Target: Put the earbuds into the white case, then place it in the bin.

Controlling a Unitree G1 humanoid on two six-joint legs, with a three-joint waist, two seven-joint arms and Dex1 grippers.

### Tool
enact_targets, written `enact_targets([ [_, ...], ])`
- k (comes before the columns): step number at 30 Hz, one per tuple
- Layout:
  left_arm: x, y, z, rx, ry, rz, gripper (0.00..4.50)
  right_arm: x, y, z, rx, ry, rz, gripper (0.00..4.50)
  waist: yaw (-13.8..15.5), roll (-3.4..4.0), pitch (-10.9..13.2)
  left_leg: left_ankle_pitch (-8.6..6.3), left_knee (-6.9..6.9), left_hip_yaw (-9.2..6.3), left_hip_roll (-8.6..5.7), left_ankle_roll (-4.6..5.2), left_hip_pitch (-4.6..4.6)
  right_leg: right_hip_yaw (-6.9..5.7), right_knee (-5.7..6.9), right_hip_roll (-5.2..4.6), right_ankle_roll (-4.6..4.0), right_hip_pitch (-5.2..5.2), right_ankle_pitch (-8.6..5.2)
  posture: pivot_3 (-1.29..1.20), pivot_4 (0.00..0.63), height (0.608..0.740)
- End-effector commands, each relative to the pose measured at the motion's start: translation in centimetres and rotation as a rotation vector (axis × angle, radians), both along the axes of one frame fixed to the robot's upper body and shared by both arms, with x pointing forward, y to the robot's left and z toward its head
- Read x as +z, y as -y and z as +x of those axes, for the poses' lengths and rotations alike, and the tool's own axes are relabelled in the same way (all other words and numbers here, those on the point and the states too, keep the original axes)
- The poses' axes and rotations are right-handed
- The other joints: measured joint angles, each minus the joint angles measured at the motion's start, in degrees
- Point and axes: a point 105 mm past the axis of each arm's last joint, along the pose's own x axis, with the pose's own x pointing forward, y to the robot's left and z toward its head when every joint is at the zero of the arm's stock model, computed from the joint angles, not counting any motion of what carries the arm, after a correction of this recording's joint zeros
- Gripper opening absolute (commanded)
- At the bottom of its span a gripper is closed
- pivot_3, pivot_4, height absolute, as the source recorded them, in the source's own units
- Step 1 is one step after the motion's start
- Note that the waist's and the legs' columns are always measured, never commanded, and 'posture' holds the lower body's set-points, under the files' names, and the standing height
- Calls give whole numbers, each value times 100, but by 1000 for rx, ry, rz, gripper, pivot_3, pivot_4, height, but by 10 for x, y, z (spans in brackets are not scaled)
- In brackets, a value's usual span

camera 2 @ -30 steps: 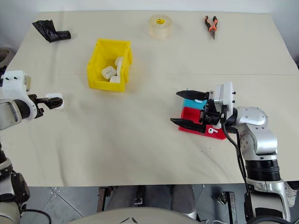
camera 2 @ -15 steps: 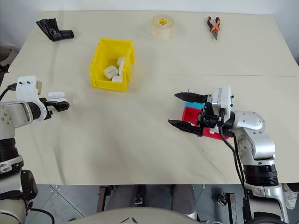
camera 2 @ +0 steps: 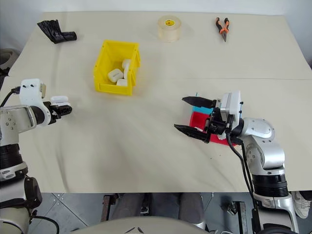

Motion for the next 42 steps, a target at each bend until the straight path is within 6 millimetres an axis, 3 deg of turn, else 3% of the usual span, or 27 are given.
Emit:
enact_targets([
  [1, 11, -1, -7, -39, 142, 1, 2750, 7, 0, -5, 7, 45, 1, 4500, -7, 0, 0, 0, 0, 0, 1, 0, -1, 0, -1, 0, 0, 0, 0, 0, 150, 740],
  [3, 17, 4, -14, -123, 261, -22, 2750, 7, 2, -5, 1, 44, -9, 4500, -20, -2, 1, 0, -4, -1, 3, 0, 0, 1, -2, 0, 0, -2, 0, 0, 150, 740],
  [6, 39, 33, -34, -407, 555, -42, 2750, 7, 8, -5, -14, 41, -25, 4500, -17, -3, 2, -1, -6, -4, 9, -1, -3, 2, -7, 0, 0, -6, 0, 0, 150, 740],
  [8, 46, 47, -48, -506, 686, -49, 2750, 7, 11, -4, -23, 39, -33, 4500, 5, -5, 3, -3, 0, -3, 12, -3, -10, -1, -13, 0, 0, -7, 0, 0, 150, 740],
  [13, 41, 88, -79, -719, 873, -152, 2750, 10, 24, -2, -67, 38, -53, 4500, 79, -5, 2, -3, 15, 1, 7, -1, -16, -4, -17, -5, 0, -1, 0, 0, 150, 740],
  [15, 31, 108, -75, -787, 933, -82, 2750, 12, 35, -1, -117, 47, -80, 4500, 130, -4, 2, -4, 14, 7, 6, 0, -15, -4, -17, -5, 0, 0, 0, 0, 150, 740],
  [20, 20, 170, -80, -1037, 1063, -194, 2750, 8, 72, -7, -275, 64, -154, 4500, 170, -10, -1, -12, 17, 15, -3, 17, -15, -4, -20, -9, 2, 3, 2, 0, 150, 740],
  [29, 33, 256, -75, -1346, 1274, -415, 2750, -3, 129, -36, -510, 15, -265, 4500, 169, -7, -4, -14, 18, 31, -1, 22, -12, -2, -24, -9, 9, 5, 6, 0, 150, 740],
  [33, 41, 276, -78, -1446, 1326, -494, 2750, -12, 142, -50, -565, -54, -343, 4500, 159, -7, -4, -16, 17, 34, -1, 25, -12, -1, -28, -9, 12, 5, 7, 0, 150, 740],
  [39, 32, 283, -90, -1625, 1288, -521, 2750, -27, 169, -63, -714, -211, -505, 4500, 158, -1, -8, -16, 16, 38, 3, 26, -10, 1, -29, -9, 12, 5, 7, 0, 150, 740],
  [42, 27, 284, -93, -1668, 1249, -557, 2750, -27, 171, -64, -744, -257, -547, 4500, 174, -2, -8, -17, 19, 36, 2, 28, -12, 2, -31, -9, 12, 5, 7, 0, 150, 740],
])
